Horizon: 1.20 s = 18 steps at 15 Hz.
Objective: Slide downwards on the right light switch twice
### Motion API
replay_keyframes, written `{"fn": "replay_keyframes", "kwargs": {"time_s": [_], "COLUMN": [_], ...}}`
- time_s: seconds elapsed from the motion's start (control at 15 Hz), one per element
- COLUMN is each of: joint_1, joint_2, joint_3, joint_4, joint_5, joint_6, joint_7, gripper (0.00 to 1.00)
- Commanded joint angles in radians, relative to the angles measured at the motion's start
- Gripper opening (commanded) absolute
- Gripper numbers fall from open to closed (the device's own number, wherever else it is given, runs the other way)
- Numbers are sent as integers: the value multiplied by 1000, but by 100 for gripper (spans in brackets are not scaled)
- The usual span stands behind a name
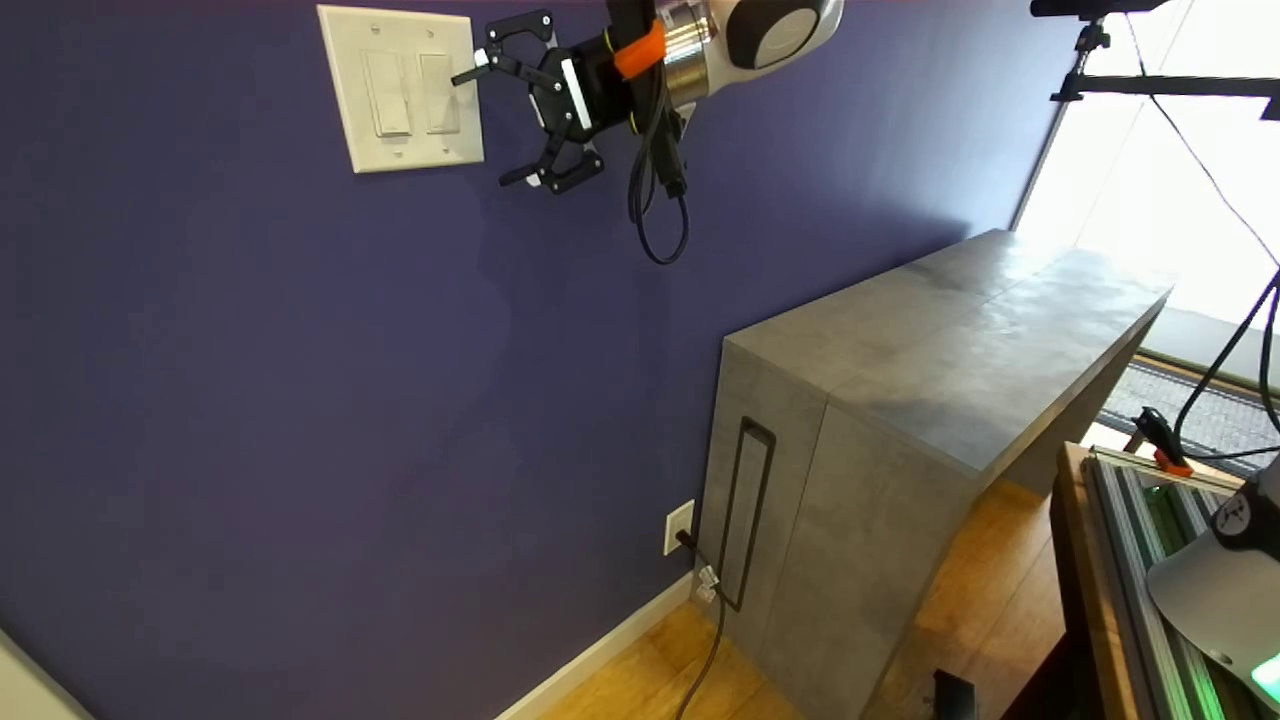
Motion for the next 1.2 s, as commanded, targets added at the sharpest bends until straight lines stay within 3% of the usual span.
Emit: {"fn": "replay_keyframes", "kwargs": {"time_s": [0.0,1.13], "joint_1": [12,22], "joint_2": [37,44], "joint_3": [8,1], "joint_4": [50,58], "joint_5": [59,42], "joint_6": [28,73], "joint_7": [-31,-14], "gripper": [100,100]}}
